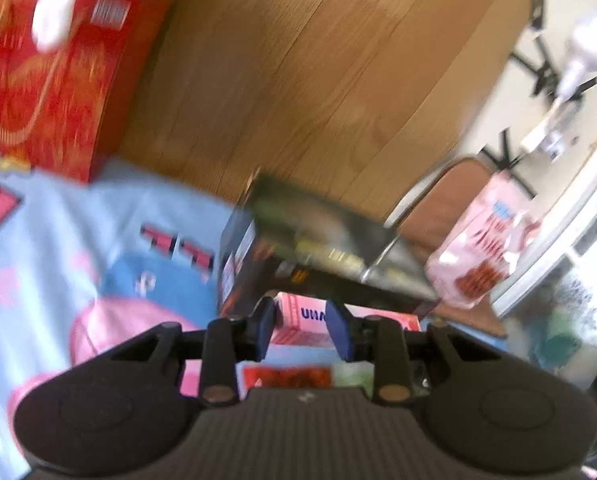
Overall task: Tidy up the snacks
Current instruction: 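Carry the pink pack over the black box and release it inside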
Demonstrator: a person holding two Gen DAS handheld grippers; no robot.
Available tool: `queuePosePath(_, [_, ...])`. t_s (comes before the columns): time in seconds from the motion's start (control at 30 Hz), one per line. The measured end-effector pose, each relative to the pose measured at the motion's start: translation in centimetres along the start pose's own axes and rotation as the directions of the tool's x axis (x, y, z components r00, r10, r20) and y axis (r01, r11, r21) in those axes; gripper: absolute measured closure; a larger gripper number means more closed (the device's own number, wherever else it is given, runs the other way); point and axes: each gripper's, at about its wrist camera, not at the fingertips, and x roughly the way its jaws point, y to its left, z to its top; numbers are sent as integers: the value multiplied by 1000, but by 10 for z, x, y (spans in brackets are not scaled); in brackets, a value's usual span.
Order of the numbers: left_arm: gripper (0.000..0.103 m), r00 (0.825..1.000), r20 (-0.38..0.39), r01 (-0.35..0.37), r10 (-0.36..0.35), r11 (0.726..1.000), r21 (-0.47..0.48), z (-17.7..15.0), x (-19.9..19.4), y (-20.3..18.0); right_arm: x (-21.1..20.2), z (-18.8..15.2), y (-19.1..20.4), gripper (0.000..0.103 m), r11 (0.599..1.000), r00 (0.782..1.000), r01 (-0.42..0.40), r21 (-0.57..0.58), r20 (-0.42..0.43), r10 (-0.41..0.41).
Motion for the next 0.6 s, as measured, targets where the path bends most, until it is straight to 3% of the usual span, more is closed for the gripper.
queuePosePath(0.13, [75, 998, 56, 23, -26, 999, 50, 23, 2, -18, -10, 15, 4, 66, 999, 995, 38, -23, 94, -35])
queuePosePath(0.23, [74, 997, 70, 19, -24, 997, 74, 40, 20, -28, 0, 28, -6, 66, 998, 992, 59, 0, 108, -59])
queuePosePath(0.33, [65, 997, 72, 24, -30, 996, 83, 52, 48, -34, 19, 36, -20, 61, 996, 991, 83, 29, 99, -85])
queuePosePath(0.43, [64, 998, 52, -36, 32, 996, 80, 55, 65, -32, 34, 39, -36, 59, 990, 988, 123, 68, 84, -128])
queuePosePath(0.6, [64, 997, 75, 18, -21, 999, 39, 35, 35, -17, -6, 25, -72, 59, 966, 976, 130, 223, 141, -164])
